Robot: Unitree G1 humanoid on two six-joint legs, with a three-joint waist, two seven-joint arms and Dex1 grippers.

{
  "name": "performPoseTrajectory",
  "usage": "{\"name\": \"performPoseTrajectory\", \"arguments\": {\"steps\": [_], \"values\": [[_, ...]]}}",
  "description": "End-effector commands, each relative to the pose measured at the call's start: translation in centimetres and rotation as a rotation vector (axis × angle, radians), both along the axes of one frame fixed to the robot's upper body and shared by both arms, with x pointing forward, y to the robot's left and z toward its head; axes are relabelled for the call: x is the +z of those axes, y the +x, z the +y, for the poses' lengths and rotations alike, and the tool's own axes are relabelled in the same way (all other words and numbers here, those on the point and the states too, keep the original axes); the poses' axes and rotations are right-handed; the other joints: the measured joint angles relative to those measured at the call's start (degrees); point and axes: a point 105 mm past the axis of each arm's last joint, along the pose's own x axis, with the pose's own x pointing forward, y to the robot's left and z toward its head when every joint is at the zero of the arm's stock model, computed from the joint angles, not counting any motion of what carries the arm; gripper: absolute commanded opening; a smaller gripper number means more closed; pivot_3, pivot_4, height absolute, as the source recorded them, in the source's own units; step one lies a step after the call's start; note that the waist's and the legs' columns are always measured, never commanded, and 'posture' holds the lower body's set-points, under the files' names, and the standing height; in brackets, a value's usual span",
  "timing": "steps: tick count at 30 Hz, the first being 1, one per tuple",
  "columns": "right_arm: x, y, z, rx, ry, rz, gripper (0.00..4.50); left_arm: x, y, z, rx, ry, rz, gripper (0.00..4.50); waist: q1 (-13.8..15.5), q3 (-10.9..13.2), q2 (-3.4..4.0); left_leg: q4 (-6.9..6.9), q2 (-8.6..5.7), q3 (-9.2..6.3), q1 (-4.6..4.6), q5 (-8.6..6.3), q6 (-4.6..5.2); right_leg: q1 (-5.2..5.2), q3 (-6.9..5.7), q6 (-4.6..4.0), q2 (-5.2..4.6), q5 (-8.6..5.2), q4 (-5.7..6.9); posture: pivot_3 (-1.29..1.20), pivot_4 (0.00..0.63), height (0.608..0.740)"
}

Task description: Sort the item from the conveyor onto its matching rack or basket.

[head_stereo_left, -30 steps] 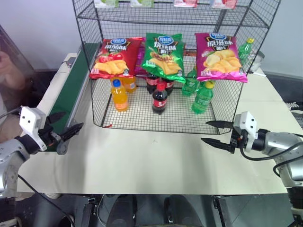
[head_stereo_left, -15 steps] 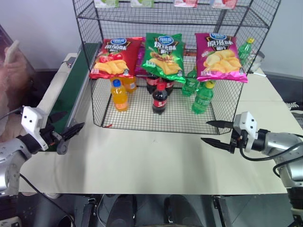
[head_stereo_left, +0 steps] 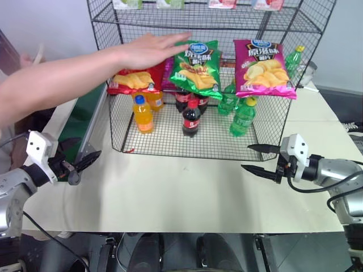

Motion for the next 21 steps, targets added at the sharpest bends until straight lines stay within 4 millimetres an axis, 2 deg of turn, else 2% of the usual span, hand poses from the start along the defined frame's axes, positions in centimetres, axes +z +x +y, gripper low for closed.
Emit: {"name": "performPoseTrajectory", "arguments": {"steps": [1,21], "values": [[0.71,0.12,0.19,0.013,0.001,-0.035,3.49,1.34,-0.04,0.22,0.001,0.024,-0.054,4.50,0.0,0.0,0.00,0.01,0.00,0.00,0.00,0.00,0.00,0.00,0.00,0.00,0.00,0.00,0.00,0.00,0.150,0.739],[0.69,0.12,0.33,0.018,-0.009,-0.043,3.49,0.94,-0.03,0.09,-0.001,0.018,-0.049,4.50,0.0,0.0,0.00,0.01,0.00,0.00,0.00,0.00,0.00,-0.01,0.00,0.00,0.00,0.00,0.02,0.00,0.150,0.739]]}}
